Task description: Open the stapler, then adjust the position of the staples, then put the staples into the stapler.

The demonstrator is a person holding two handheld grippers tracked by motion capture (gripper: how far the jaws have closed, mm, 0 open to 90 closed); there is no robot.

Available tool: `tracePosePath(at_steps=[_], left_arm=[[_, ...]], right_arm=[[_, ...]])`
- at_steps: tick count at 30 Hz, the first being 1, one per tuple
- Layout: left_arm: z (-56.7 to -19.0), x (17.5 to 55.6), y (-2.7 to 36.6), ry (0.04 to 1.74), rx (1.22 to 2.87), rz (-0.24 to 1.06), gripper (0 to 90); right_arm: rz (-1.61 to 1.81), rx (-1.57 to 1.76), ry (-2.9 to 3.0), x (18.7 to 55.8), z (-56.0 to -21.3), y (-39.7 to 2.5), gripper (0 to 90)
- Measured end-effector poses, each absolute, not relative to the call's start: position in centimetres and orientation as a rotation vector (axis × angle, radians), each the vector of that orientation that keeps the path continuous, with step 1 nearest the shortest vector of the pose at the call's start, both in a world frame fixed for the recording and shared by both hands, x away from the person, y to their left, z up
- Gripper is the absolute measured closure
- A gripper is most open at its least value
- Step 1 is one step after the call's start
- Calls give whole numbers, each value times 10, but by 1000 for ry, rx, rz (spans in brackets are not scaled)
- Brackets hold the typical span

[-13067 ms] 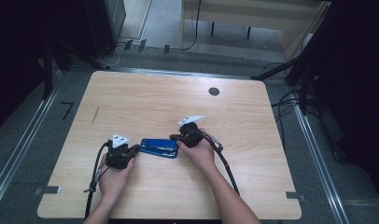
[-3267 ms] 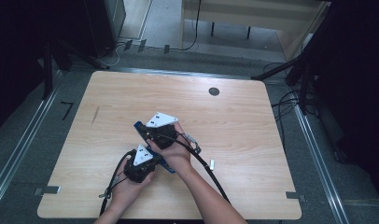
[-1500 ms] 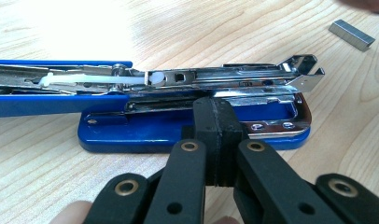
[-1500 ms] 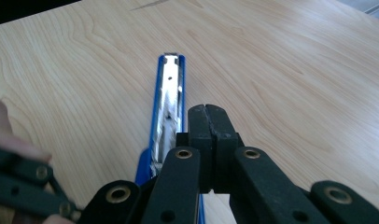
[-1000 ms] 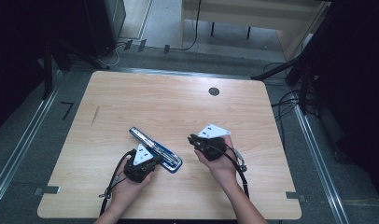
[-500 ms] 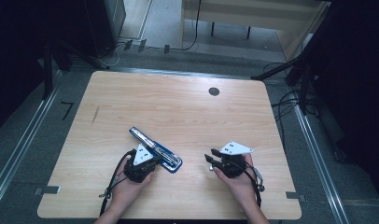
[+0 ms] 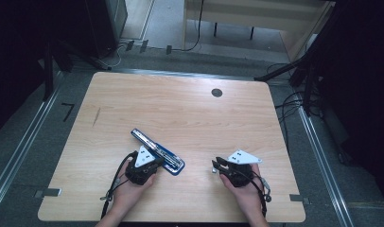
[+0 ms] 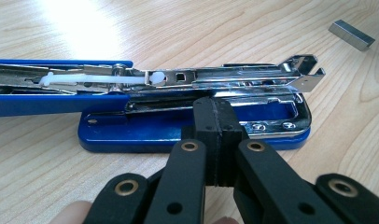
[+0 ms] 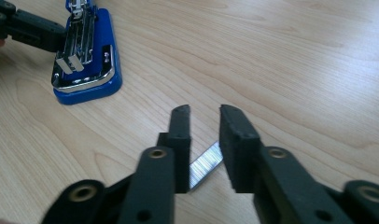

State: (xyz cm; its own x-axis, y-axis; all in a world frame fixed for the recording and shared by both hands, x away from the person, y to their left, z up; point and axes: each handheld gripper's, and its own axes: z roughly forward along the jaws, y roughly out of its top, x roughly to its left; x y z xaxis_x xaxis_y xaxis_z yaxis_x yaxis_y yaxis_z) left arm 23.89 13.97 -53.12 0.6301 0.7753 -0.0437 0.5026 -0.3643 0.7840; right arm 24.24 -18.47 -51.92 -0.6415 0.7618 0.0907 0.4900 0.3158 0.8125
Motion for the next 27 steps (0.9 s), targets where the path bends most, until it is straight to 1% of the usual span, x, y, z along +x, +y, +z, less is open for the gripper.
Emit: tracePosePath(at_steps=[2,5,15,27], left_arm=[[-531,239,139,998,2043,432,900],[-531,239,139,998,2043,433,900],[-531,239,139,998,2043,431,900],[-531,239,140,1001,2041,427,900]], right_arm=[[1245,1110,2294,243,-520,-180,864],[1250,1109,2311,246,-523,-175,892],[1195,1105,2391,251,-535,-160,897],[1148,1141,2399,256,-541,-169,890]])
